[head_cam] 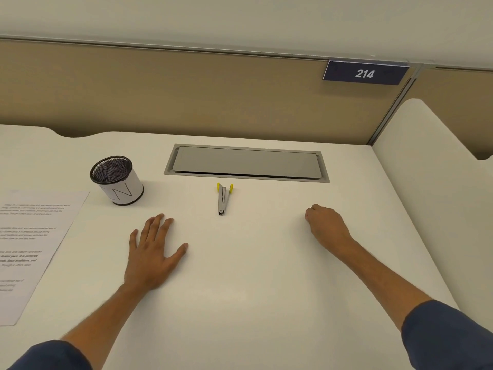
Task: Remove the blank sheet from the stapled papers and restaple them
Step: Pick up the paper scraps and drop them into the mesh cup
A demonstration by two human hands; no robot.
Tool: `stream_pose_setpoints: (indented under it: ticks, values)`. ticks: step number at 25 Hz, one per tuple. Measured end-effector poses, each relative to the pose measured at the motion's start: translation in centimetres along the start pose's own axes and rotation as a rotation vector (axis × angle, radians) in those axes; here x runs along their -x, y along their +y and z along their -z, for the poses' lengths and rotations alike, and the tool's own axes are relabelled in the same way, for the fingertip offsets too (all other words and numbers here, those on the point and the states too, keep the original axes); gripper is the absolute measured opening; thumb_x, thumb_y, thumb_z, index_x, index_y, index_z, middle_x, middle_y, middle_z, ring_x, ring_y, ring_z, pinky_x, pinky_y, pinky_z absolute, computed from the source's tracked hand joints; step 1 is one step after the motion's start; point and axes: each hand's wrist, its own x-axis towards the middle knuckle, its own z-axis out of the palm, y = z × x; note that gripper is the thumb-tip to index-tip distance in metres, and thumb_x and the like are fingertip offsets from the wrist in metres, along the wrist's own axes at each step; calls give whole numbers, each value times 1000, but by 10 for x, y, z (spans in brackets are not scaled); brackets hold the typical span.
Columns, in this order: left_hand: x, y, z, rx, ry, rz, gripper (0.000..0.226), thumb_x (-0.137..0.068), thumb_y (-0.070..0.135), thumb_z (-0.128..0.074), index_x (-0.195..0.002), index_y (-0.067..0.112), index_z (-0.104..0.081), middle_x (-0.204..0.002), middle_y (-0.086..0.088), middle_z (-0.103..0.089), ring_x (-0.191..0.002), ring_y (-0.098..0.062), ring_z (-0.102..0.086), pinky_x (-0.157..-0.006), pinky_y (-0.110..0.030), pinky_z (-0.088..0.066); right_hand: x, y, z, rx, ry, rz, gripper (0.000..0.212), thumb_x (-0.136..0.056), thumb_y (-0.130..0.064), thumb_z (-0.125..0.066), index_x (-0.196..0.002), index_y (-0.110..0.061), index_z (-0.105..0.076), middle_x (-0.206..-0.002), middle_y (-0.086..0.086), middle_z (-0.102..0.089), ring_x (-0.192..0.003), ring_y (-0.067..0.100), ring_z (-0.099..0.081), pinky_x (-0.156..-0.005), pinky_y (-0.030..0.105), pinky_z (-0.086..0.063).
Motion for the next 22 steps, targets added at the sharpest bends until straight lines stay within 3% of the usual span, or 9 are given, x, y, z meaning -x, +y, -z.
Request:
stream_pose_setpoints:
  ticks: [2,5,7,9,10,13,15,18,22]
  values:
    - [1,0,0,2,8,2,79,-82,71,-29,-146,25,-36,-158,2,-27,-148,-18,-17,-118,-48,-10,2,-8,-4,62,41,-5,19,-81,13,-49,-91,1,-60,-92,15,-59,-70,28,-47,-57,34,-30]
    - [1,1,0,2,7,-2,80,-82,71,-28,-146,24,-36,-158,1,-28,-147,-18,-17,-118,-48,-10,6,-19,-10,123,52,-48,31,-40,17,-76,-59,-1,-58,-60,12,-56,-47,25,-53,-42,23,-21]
    - [1,3,1,0,5,-1,81,-81,71,-27,-146,24,-36,-158,1,-27,-147,-18,-17,-118,-48,-10,3,-22,-14,67,78,-62,42,-21,16,-78,-48,-4,-53,-49,8,-49,-37,20,-48,-40,17,-15]
    - [1,4,2,1,1,0,82,-81,72,-25,-147,23,-35,-159,1,-26,-148,-18,-16,-118,-48,-9,7,-27,-7,146,62,-95,38,-31,12,-81,-57,-3,-58,-58,10,-54,-46,21,-54,-39,18,-20]
    - [1,3,3,-1,-6,-1,83,-81,72,-24,-147,23,-34,-159,1,-25,-148,-18,-15,-118,-48,-8,6,-30,-3,162,40,-114,30,-48,7,-79,-71,-1,-61,-72,12,-59,-61,23,-60,-42,23,-28]
    - [2,4,5,4,-26,-7,84,-81,72,-23,-148,22,-33,-160,0,-23,-148,-19,-13,-118,-49,-7,-3,-36,7,-306,-41,-336,17,-91,-4,-47,-105,-4,-57,-111,9,-60,-101,27,-58,-74,31,-44]
    - [3,5,6,10,-26,-11,84,-82,71,-22,-148,21,-33,-160,-1,-23,-148,-19,-13,-118,-50,-7,-13,-67,26,-803,48,-425,19,-96,-9,-44,-104,-6,-61,-110,6,-64,-98,22,-61,-77,27,-45]
    - [2,5,7,16,-41,-18,83,-83,70,-23,-148,19,-33,-160,-3,-24,-148,-21,-13,-118,-52,-7,-35,-145,67,-1357,46,-361,17,-98,-14,-48,-103,-8,-63,-90,1,-62,-76,5,-59,-61,20,-44]
    - [2,4,6,29,-49,-28,83,-84,69,-24,-148,19,-32,-160,-4,-22,-149,-23,-12,-118,-52,-5,-75,-251,106,-1507,-83,-187,17,-98,-21,-52,-102,-9,-64,-76,-5,-57,-69,2,-54,-58,19,-42]
